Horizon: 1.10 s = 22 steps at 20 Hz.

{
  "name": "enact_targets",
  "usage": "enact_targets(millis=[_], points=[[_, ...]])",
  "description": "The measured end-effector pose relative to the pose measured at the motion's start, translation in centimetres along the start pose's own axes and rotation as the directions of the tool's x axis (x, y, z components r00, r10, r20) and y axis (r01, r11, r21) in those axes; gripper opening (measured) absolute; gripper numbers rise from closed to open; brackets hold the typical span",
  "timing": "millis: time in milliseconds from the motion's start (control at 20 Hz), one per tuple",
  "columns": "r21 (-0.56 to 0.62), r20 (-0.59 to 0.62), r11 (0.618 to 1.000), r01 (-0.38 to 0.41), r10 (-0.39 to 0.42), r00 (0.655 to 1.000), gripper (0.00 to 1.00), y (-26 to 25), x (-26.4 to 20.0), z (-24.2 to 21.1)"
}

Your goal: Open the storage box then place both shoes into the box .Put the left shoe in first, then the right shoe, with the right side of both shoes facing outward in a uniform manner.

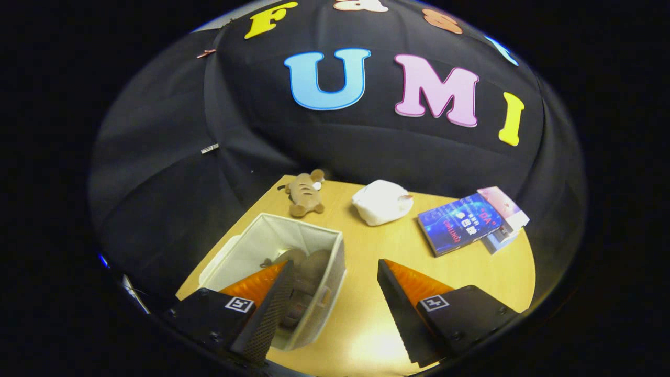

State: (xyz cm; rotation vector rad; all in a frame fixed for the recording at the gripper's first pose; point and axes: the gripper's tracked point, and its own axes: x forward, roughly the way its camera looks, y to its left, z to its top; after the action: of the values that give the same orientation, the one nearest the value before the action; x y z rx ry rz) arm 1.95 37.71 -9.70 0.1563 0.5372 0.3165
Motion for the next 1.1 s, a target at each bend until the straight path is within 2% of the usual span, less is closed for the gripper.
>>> enact_targets(millis=[350,550,800,1100], points=[[0.043,0.103,0.998,0.053,-0.057,0.993,0.98,-12.4,-4.7,0.3],[0.062,0.164,0.996,0.067,-0.076,0.984,0.98,-17.7,-7.8,1.2],[0.032,0.248,0.998,0.056,-0.062,0.967,0.99,-21.8,-11.2,2.2],[0.022,0.28,0.995,0.1,-0.102,0.955,0.99,-26.4,-13.9,1.1]])
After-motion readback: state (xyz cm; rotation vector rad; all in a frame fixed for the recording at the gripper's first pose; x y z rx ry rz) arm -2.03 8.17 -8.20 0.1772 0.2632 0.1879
